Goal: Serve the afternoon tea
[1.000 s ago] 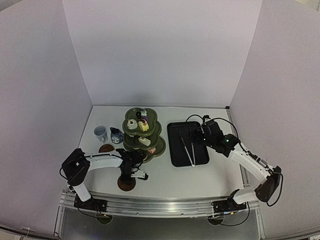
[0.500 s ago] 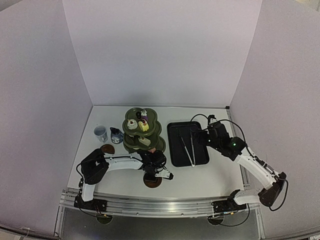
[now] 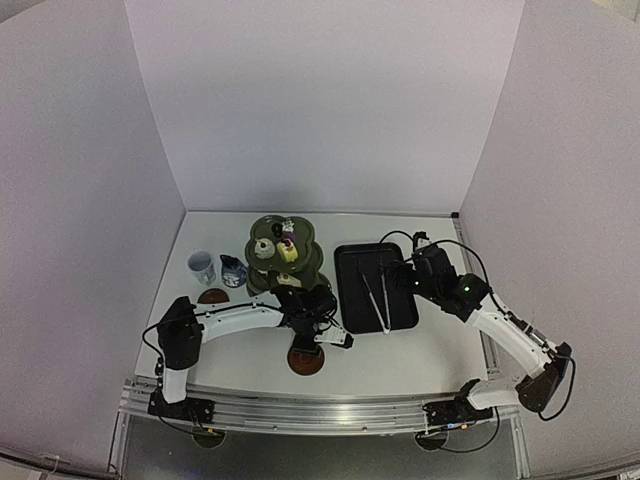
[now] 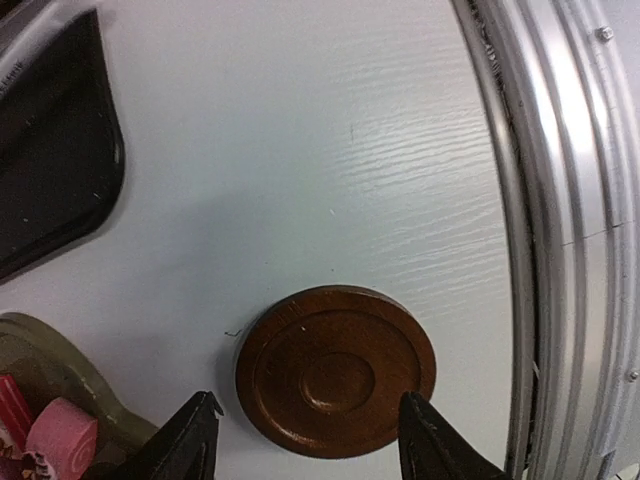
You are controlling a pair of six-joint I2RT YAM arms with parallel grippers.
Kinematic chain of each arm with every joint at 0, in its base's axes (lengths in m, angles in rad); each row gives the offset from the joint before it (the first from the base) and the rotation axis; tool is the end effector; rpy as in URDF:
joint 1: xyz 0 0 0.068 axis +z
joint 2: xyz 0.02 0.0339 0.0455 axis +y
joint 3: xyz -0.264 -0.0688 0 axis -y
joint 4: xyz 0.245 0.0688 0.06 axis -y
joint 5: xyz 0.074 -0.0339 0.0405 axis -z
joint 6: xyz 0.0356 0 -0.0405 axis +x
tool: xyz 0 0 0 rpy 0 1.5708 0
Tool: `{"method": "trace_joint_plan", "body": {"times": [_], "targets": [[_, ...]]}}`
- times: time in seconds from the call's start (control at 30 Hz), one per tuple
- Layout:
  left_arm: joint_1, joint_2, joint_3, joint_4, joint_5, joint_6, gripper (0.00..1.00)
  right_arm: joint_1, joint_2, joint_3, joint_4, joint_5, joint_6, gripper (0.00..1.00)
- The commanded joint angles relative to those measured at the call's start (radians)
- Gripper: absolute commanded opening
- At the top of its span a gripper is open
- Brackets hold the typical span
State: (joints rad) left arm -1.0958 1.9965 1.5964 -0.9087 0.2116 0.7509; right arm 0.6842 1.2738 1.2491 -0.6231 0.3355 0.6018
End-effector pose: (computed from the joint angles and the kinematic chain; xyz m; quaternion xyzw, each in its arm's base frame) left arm 0.1791 -0.3647 0.2087 0.7947 0.5836 -0.1254 0.1100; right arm 0.2205 0.1647 0.3549 0.0379 0.8851 0.1436 0.4410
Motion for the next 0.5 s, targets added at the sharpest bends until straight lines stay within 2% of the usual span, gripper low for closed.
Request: {"method": "trace_joint_plan", "body": {"times": [0.0, 0.13, 0.23, 0.3, 0.37, 0.47], "targets": [[0.031, -0.181, 0.057, -0.259, 0.124, 0.011, 0.64, 0.007, 0.045, 0.04, -0.032, -0.037, -0.017, 0.88], [0.177, -0.323, -0.091, -0.369, 0.213, 0.057, 0.7, 0.006, 0.088, 0.041, -0.067, -0.053, 0.016, 0.9], [0.283, -0.435, -0.235, -0.47, 0.209, 0.16, 0.83, 0.006, 0.121, 0.041, -0.068, -0.09, 0.03, 0.9], [0.314, -0.519, -0.332, -0.518, 0.174, 0.207, 0.9, 0.006, 0.14, 0.049, -0.068, -0.097, 0.037, 0.9], [0.384, -0.587, -0.419, -0.515, 0.141, 0.223, 0.93, 0.007, 0.152, 0.064, -0.069, -0.094, 0.039, 0.9], [0.578, -0.641, -0.513, -0.432, 0.123, 0.265, 0.92, 0.006, 0.165, 0.085, -0.069, -0.088, 0.035, 0.9]]}}
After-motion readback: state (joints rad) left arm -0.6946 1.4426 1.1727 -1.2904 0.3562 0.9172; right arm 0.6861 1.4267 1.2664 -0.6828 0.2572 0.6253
